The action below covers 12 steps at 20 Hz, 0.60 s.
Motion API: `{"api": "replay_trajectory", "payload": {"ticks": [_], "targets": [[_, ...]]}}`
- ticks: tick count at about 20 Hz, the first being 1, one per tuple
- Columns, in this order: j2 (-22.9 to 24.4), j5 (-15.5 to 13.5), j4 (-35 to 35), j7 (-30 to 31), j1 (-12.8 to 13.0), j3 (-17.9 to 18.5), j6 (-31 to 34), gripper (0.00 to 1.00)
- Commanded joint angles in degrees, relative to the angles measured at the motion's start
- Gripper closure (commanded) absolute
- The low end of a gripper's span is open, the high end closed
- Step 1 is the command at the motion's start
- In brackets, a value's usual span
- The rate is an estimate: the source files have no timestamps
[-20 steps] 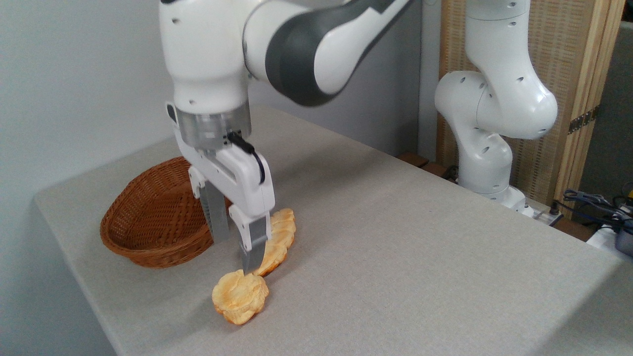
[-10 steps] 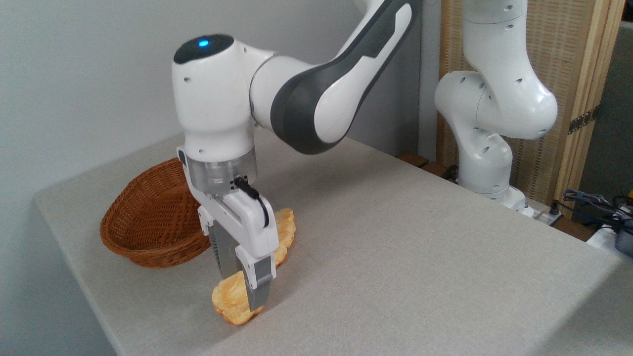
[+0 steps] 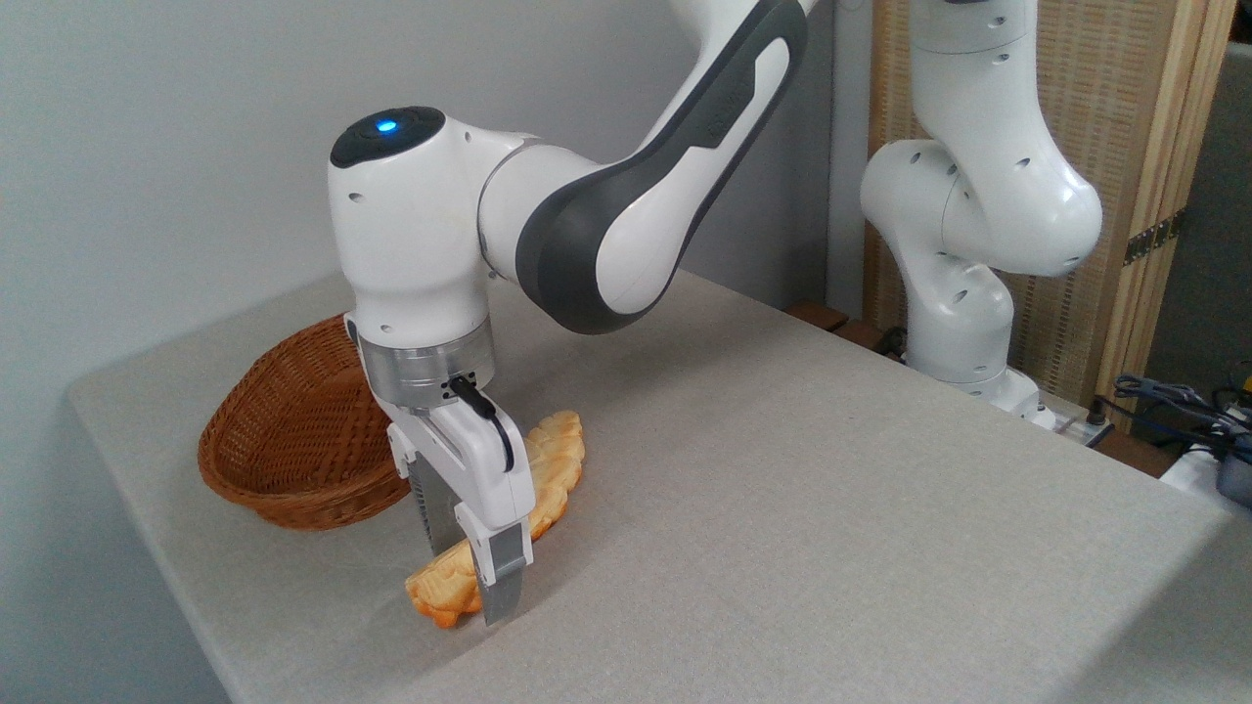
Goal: Put bread into the basket
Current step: 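Close the gripper on the round bun and lift it, then carry the held bun over the wicker basket and lower it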
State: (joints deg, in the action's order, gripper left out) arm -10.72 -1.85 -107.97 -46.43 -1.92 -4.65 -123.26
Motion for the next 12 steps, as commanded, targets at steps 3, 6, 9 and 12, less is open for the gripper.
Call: {"api": "replay_trajectory", "payload": {"ticks": [3,6,9,12], "targets": [[-0.2,1.0,0.2,-0.4,0.3,0.3,-0.8,0.59],[-0.2,0.8,0.2,-0.4,0.3,0.4,-0.8,0.59],[-0.1,0.5,0.4,-0.4,0.3,0.4,-0.8,0.59],[0.6,0.2,1.3,-0.1,0.3,0.3,-0.4,0.59]]}}
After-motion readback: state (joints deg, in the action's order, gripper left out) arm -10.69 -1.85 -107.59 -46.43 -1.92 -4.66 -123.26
